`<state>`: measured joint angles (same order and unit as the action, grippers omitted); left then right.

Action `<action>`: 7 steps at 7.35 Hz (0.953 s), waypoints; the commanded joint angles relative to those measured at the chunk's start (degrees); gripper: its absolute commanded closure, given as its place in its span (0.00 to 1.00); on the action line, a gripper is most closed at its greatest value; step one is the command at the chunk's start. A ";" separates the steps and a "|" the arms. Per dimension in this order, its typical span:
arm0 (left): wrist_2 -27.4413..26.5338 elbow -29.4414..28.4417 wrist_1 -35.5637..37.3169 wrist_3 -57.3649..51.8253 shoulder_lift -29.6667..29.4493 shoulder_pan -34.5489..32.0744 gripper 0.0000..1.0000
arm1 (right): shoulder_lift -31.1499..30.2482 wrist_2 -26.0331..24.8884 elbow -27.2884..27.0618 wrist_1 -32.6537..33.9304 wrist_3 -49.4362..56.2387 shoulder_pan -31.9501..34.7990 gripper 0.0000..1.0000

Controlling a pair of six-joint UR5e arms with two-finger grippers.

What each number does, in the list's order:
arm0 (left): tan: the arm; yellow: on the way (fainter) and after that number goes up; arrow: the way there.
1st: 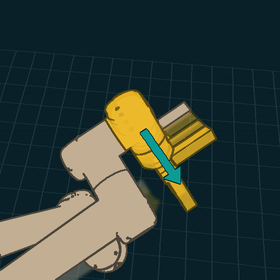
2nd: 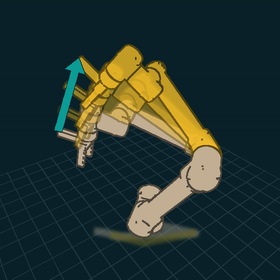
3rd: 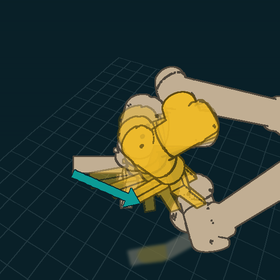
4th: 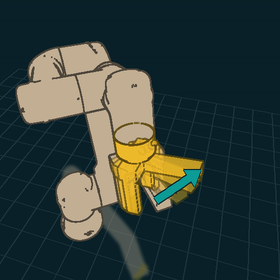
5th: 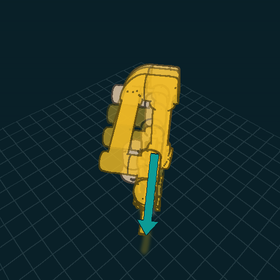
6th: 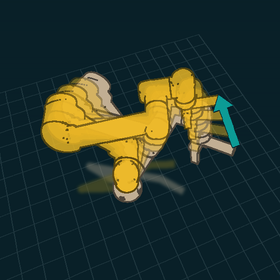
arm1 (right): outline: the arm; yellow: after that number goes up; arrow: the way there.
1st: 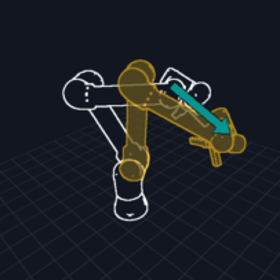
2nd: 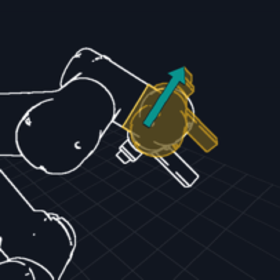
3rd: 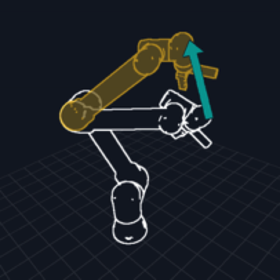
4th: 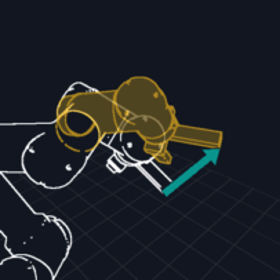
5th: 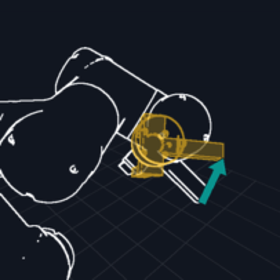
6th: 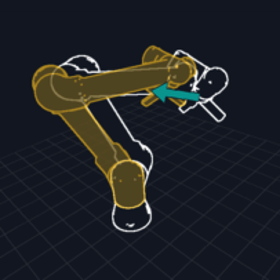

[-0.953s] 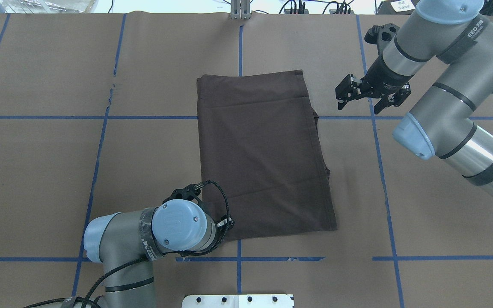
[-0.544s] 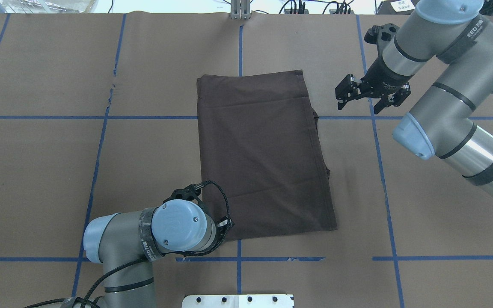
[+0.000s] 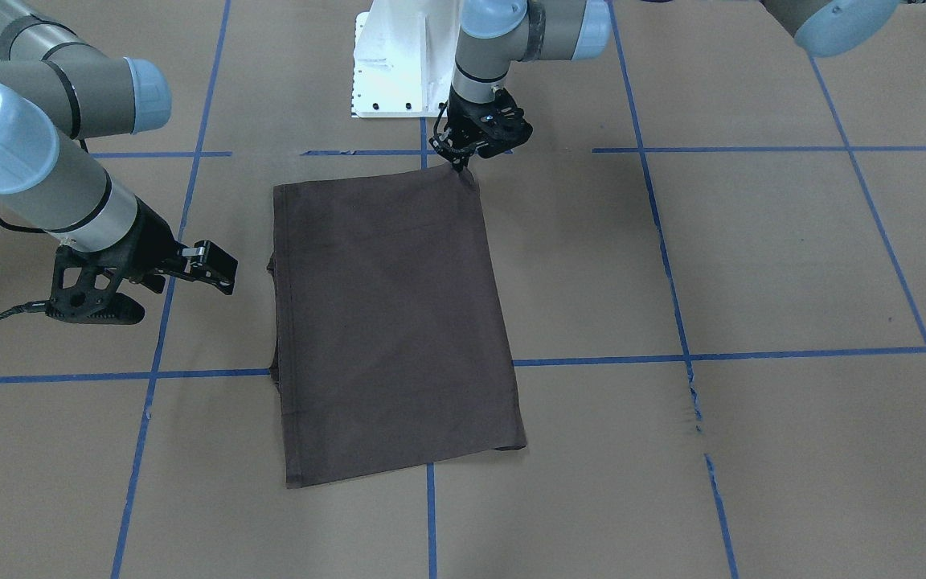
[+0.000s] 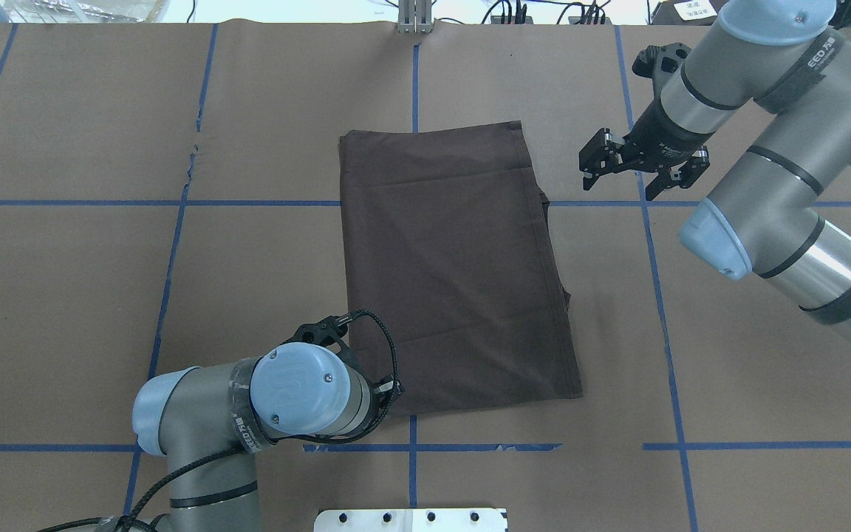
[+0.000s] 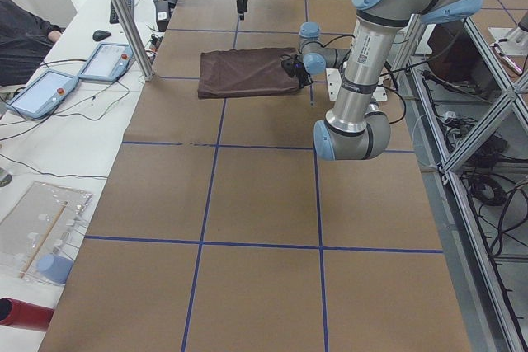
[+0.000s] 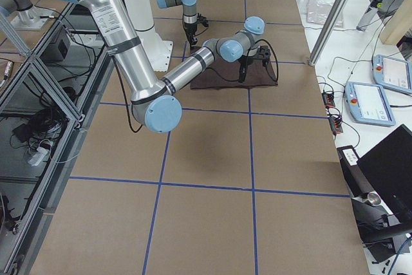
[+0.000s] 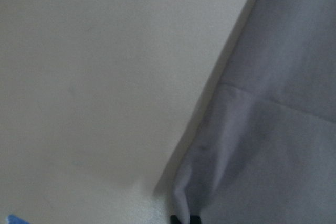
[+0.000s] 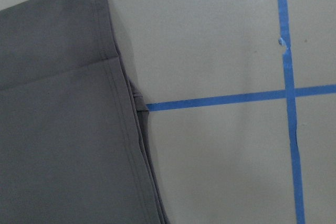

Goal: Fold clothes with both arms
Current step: 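Lower the left gripper to the shirt's near corner while the right gripper hovers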

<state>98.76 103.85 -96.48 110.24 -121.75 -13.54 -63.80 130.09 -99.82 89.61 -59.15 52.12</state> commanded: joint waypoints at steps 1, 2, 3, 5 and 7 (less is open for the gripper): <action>0.03 2.49 0.06 -3.27 1.59 -0.35 1.00 | -2.90 -3.67 -6.40 -0.05 -11.80 -5.16 0.00; 0.03 3.11 0.06 -4.67 1.77 -0.61 1.00 | -3.87 -9.01 -9.23 -0.05 -19.43 -10.76 0.00; 0.03 3.20 0.06 -4.95 1.86 -1.05 1.00 | -5.88 -14.37 -11.78 -0.05 -25.60 -16.64 0.00; 0.03 3.38 0.06 -4.95 1.86 -1.14 1.00 | -8.00 -22.82 -14.52 -0.05 -37.31 -25.63 0.00; 0.03 3.46 0.06 -4.95 1.86 -1.14 1.00 | -9.85 -32.15 -14.97 -2.31 -44.96 -32.86 0.00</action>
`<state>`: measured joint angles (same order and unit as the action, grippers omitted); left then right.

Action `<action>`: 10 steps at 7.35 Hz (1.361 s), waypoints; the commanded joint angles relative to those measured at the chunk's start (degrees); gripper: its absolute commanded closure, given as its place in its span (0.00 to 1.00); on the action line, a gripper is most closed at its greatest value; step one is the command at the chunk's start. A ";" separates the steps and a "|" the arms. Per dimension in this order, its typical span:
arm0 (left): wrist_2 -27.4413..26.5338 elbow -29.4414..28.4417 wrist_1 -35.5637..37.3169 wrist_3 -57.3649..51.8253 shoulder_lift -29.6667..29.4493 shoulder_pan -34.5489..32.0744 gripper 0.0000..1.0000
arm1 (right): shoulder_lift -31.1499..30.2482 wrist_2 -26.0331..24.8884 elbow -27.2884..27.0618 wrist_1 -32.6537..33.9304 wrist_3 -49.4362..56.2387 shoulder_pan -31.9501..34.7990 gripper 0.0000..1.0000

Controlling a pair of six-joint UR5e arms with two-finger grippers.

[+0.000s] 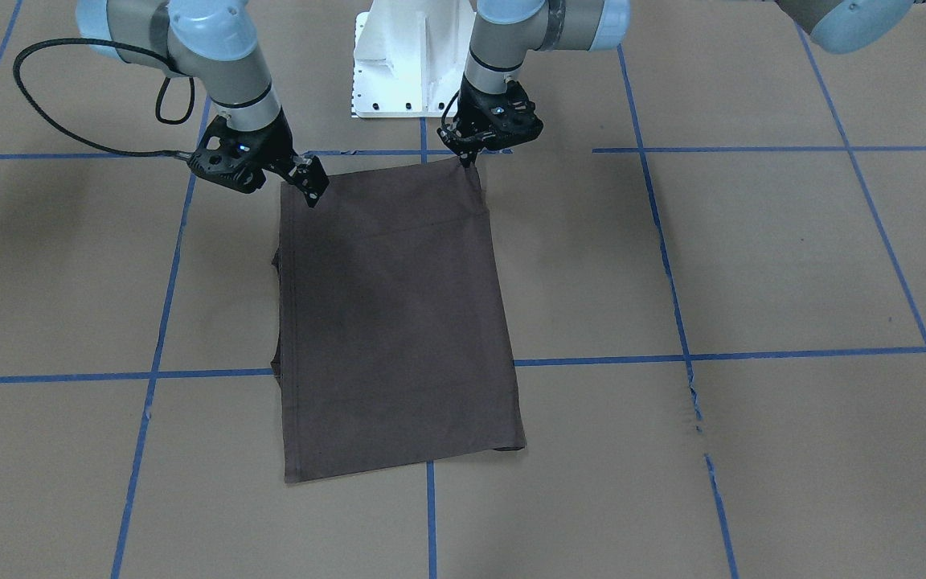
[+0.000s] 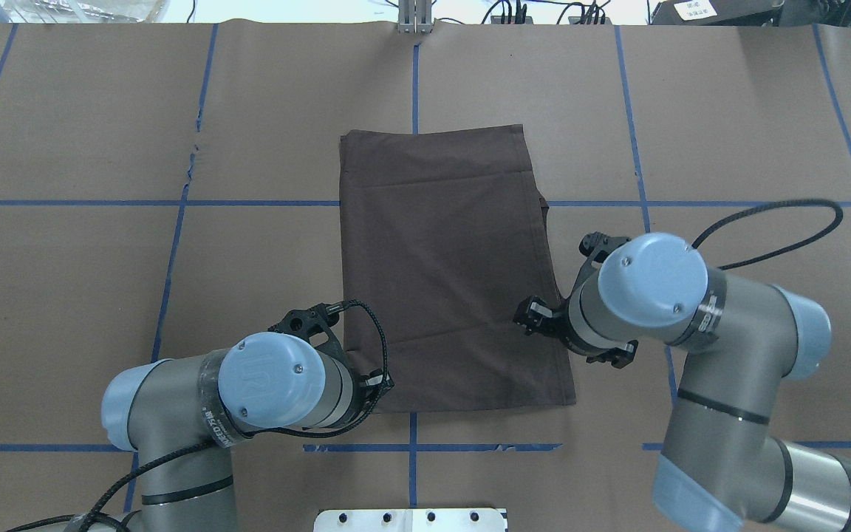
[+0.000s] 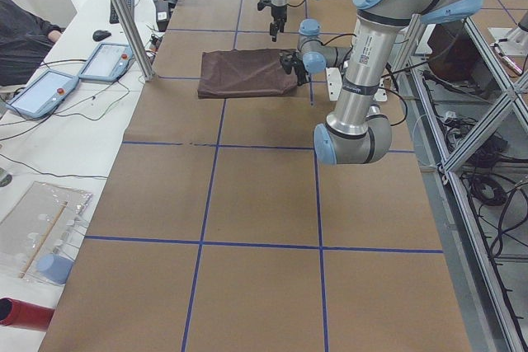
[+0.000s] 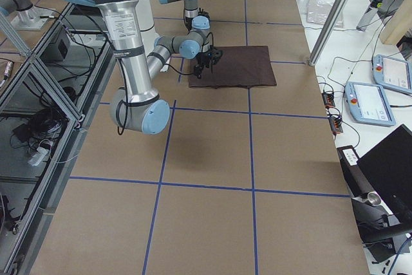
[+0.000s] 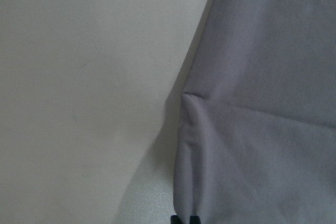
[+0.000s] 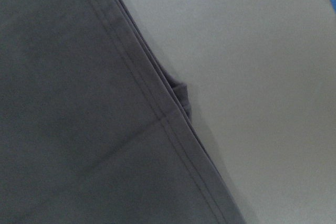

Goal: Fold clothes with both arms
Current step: 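Move the right gripper to the shirt's other near corner beside the left gripper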

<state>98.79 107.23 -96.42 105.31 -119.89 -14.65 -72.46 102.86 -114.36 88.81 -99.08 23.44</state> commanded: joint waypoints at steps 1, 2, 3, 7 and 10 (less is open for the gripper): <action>0.00 0.08 0.00 -0.02 -0.08 -0.03 1.00 | -2.84 -7.47 -0.34 -3.28 -8.99 -6.80 0.00; 0.00 0.08 0.00 -0.02 0.00 -0.03 1.00 | -3.38 -9.33 -0.25 -4.34 -9.46 -7.78 0.00; 0.00 0.17 0.00 -0.02 -0.08 -0.03 1.00 | -3.39 -9.43 0.36 -4.26 -9.55 -8.14 0.00; 0.00 0.61 0.00 -0.02 -0.08 -0.11 1.00 | -2.51 -9.43 2.38 -3.65 -9.47 -8.14 0.00; 0.00 0.96 0.00 -0.02 -0.08 -0.29 1.00 | -2.33 -9.43 3.35 -3.65 -9.12 -7.18 0.00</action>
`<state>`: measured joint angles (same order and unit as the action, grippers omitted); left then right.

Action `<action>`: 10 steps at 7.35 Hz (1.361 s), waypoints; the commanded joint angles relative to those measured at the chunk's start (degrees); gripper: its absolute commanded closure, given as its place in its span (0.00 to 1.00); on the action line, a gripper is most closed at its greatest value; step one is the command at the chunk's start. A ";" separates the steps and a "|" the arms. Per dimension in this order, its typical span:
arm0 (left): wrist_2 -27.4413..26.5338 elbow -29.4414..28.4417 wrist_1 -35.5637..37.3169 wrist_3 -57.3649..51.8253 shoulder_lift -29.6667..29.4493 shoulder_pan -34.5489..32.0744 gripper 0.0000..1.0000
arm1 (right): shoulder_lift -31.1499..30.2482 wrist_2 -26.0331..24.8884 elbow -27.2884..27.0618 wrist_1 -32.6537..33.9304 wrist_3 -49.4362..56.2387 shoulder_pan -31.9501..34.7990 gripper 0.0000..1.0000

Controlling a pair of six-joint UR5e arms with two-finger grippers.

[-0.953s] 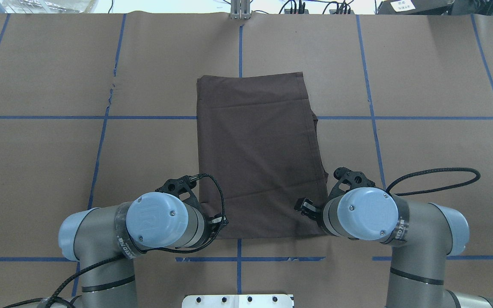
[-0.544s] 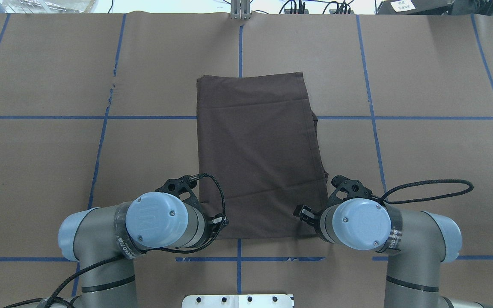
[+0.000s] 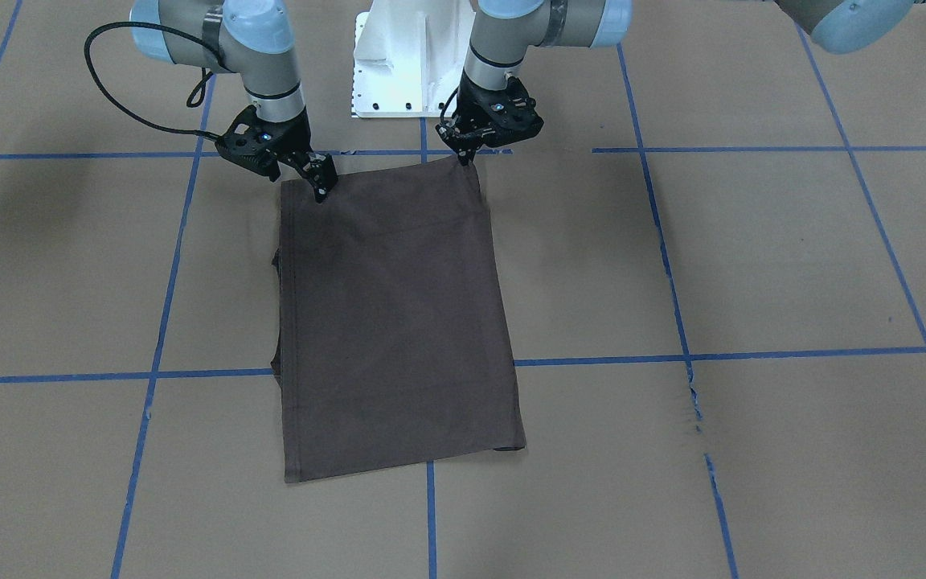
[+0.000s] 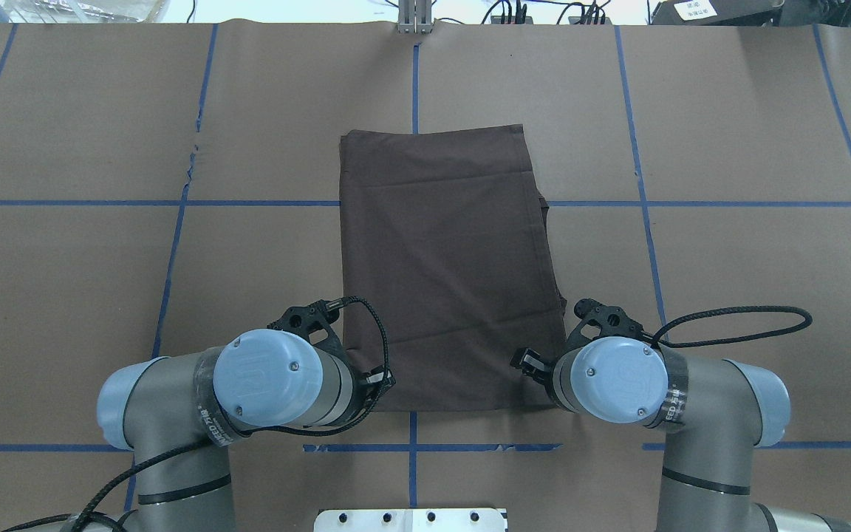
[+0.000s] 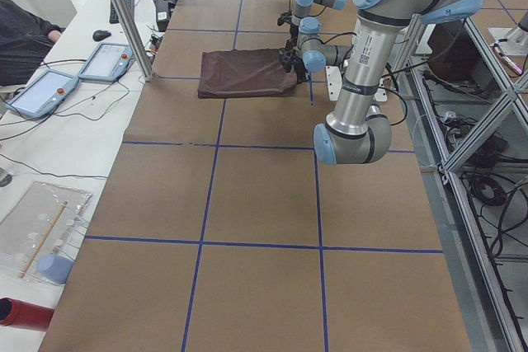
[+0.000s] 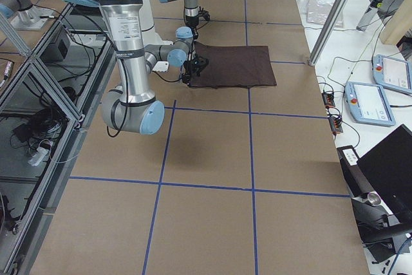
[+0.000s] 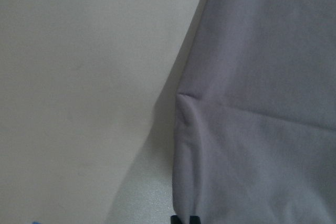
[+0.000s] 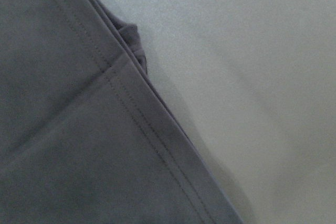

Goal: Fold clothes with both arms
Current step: 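Move the right gripper to the shirt's other near corner beside the left gripper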

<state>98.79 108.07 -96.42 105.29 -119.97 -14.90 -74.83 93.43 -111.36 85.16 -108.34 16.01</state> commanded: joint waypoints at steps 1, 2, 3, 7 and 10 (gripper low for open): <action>0.00 0.13 0.00 0.00 0.00 -0.04 1.00 | 0.03 0.00 0.70 0.00 0.14 0.16 0.00; 0.00 0.39 0.00 0.00 0.00 -0.04 1.00 | 0.03 0.08 1.05 -0.09 0.14 0.16 0.00; 0.00 0.48 0.09 0.00 0.09 -0.13 1.00 | 0.12 0.17 1.14 -0.09 0.14 0.07 0.04; 0.00 0.74 0.79 0.00 0.00 -0.04 1.00 | 0.65 0.43 0.88 -0.09 0.14 0.16 0.73; 0.00 1.36 1.05 0.00 0.09 -0.04 1.00 | 0.82 0.44 0.79 -0.09 0.14 0.16 1.00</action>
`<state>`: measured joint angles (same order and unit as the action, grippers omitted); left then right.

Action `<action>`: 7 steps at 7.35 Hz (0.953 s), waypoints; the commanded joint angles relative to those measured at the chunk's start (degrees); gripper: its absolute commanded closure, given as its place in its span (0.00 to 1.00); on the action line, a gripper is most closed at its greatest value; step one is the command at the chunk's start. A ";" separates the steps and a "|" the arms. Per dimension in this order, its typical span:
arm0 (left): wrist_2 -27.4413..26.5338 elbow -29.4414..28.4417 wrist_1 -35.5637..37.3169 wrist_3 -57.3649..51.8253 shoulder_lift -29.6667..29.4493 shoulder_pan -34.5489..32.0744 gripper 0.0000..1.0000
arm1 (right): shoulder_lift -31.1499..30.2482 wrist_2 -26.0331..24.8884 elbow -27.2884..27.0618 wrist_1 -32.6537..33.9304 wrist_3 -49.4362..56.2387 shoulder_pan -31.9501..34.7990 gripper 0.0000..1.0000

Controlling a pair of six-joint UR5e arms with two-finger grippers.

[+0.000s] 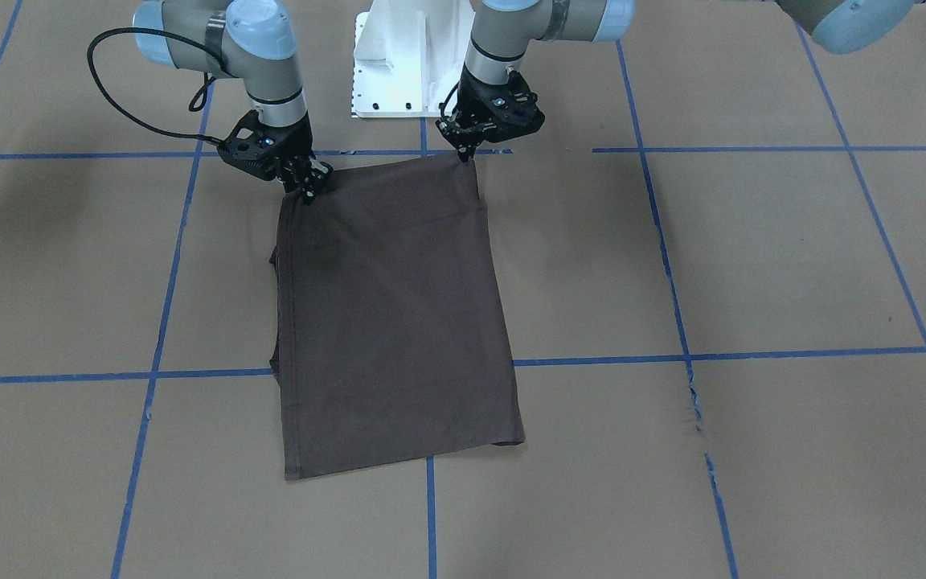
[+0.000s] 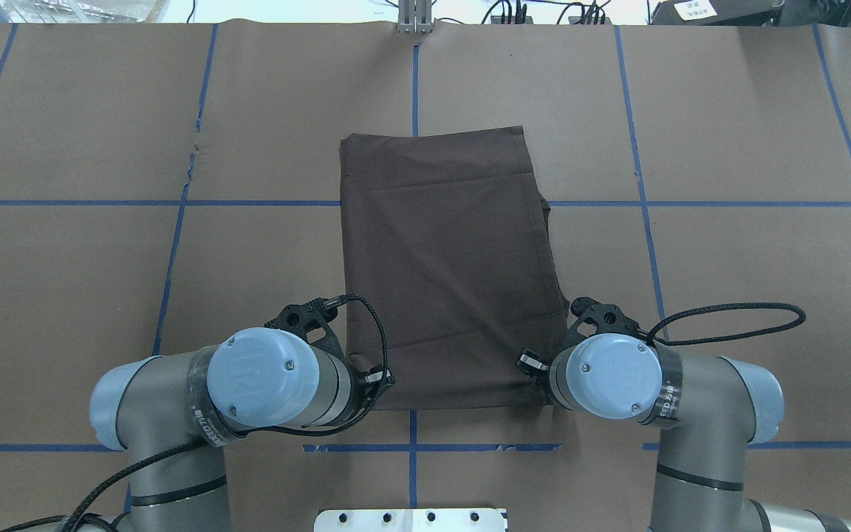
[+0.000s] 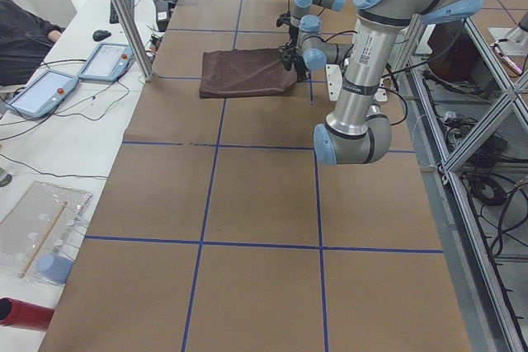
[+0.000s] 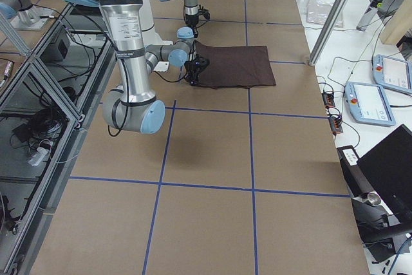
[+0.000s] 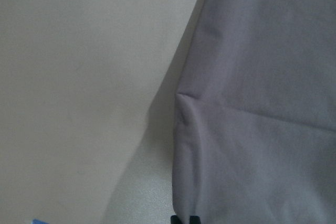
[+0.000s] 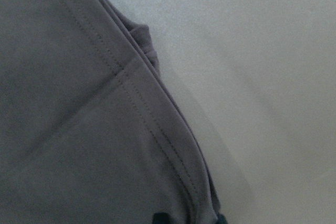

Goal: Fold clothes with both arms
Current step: 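Move the right gripper to the shirt's other near corner beside the left gripper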

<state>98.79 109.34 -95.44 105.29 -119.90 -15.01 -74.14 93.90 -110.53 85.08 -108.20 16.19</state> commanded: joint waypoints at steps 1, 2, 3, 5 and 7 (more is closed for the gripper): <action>0.00 0.09 0.08 0.00 0.02 0.06 1.00 | 1.79 -0.20 0.14 0.09 -0.26 0.07 1.00; 0.00 0.09 0.08 0.00 0.02 0.06 1.00 | 2.07 -0.47 0.05 0.09 -0.34 0.07 1.00; 0.00 0.09 0.08 0.00 0.02 0.06 1.00 | 3.29 -0.38 0.05 0.00 -0.35 0.77 1.00; 0.00 1.31 0.95 0.00 0.28 0.06 1.00 | 4.27 1.02 -0.38 0.00 -0.08 1.57 1.00; 0.00 8.05 4.11 0.35 2.81 1.37 1.00 | 3.13 3.83 -4.75 -0.09 -0.08 1.92 1.00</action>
<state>98.79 113.48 -92.88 105.41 -118.68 -14.43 -70.40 96.27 -112.57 85.02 -108.34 17.83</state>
